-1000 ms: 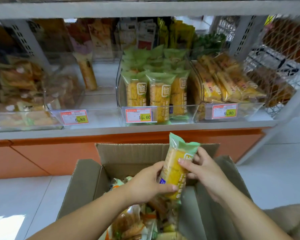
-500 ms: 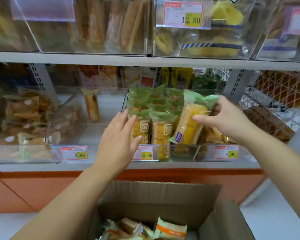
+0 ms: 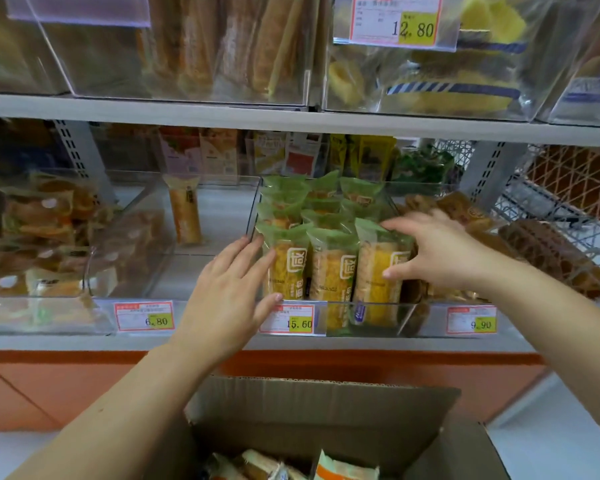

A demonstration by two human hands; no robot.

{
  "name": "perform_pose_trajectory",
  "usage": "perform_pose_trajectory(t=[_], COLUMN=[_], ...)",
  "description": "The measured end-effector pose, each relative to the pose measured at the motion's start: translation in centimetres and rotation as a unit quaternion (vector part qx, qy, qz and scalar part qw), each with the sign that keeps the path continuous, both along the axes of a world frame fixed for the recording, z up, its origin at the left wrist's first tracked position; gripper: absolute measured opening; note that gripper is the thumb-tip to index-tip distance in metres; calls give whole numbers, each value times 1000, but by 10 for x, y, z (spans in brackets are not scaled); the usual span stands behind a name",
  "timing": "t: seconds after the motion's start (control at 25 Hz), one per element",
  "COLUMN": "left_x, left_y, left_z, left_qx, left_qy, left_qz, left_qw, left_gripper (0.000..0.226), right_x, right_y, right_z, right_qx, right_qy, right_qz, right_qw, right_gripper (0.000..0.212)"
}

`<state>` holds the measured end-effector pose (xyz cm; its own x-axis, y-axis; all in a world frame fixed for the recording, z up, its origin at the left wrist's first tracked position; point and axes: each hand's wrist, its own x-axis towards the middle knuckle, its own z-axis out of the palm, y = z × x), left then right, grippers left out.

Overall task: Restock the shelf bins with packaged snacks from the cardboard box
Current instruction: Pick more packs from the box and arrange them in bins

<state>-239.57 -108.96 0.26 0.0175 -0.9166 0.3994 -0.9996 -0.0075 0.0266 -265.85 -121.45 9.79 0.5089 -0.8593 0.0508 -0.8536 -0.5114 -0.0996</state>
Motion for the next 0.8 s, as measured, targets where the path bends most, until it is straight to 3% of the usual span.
perform_pose_trajectory(t=[0.32, 0.4, 0.48, 0.56, 0.68, 0.8], left_x=[-5, -5, -5, -6, -5, -2], left_y=[-2, -1, -1, -3, -4, -3], left_z=[4, 4, 4, 5, 5, 2], left_qx=[-14, -17, -22, -24, -32, -34], left_qy=[-11, -6, -4, -6, -6, -5], left_qz=[8, 13, 18, 18, 13, 15], left_qw=[1000, 1000, 1000, 1000, 999, 999], left_gripper=[72, 73, 74, 74, 72, 72], right_x=[8, 2, -4, -4, 16, 35], right_y=[-9, -8, -12, -29, -52, -67], right_z=[-16, -5, 11, 18, 12, 7], right_qx=[-20, 64, 137, 80, 20, 54], right_qy=[109, 70, -40, -99, -21, 72], right_qz=[13, 20, 18, -1, -18, -29], right_qw=[994, 995, 990, 992, 999, 995], right_gripper=[77, 77, 61, 40, 44, 66])
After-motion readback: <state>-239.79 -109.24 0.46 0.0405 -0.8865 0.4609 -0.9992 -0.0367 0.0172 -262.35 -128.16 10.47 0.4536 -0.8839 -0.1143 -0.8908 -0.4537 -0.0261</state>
